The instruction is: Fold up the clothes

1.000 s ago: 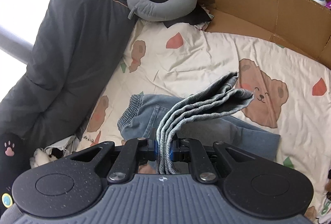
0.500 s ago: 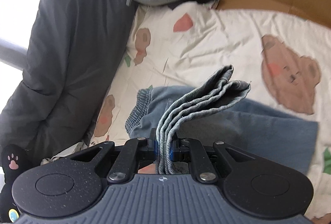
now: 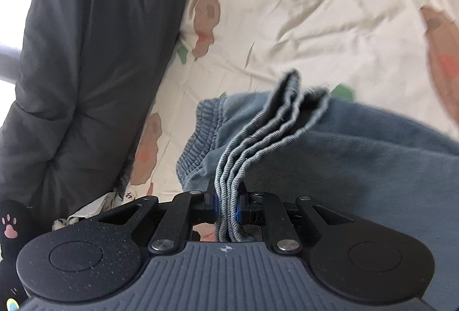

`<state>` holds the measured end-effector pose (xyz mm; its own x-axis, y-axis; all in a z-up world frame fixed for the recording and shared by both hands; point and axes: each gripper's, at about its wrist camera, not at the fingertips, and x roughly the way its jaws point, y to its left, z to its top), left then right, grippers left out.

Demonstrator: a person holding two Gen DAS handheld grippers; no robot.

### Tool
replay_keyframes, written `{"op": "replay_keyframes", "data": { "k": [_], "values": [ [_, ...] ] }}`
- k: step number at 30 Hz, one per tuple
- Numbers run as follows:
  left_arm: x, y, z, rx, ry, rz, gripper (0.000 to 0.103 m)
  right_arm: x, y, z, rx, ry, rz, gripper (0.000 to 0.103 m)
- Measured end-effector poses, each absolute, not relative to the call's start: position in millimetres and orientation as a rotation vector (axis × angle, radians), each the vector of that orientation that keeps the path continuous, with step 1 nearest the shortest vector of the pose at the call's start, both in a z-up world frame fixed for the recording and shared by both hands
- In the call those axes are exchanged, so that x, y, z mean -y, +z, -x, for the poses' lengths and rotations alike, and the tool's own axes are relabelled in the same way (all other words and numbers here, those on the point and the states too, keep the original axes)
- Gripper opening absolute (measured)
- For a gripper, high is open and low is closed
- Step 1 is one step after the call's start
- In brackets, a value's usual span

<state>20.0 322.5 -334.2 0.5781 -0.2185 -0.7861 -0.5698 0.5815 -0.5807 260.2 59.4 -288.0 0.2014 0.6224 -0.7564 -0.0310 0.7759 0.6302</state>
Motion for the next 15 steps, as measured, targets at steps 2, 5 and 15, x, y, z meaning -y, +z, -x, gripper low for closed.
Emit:
{"op": "replay_keyframes", "data": {
  "k": [2, 5, 15],
  "values": [
    [-324.4, -334.8, -15.3, -0.962, 0.263, 0.963, 0.077, -72.1, -299.1, -262.8, -1.317, 0.496, -0.542, 0.010],
    [-330.4, -334.4, -7.9, -0.947, 0.297, 0.985, 0.077, -89.6, -310.6, -266.4, -1.335, 0.508, -0.525, 0.012],
    [-346.9, -322.0, 7.0, -0.935, 0.359, 0.965, 0.079, -113.7, -292.4, -279.3, -1.329, 0.601, -0.632, 0.030]
  ]
}}
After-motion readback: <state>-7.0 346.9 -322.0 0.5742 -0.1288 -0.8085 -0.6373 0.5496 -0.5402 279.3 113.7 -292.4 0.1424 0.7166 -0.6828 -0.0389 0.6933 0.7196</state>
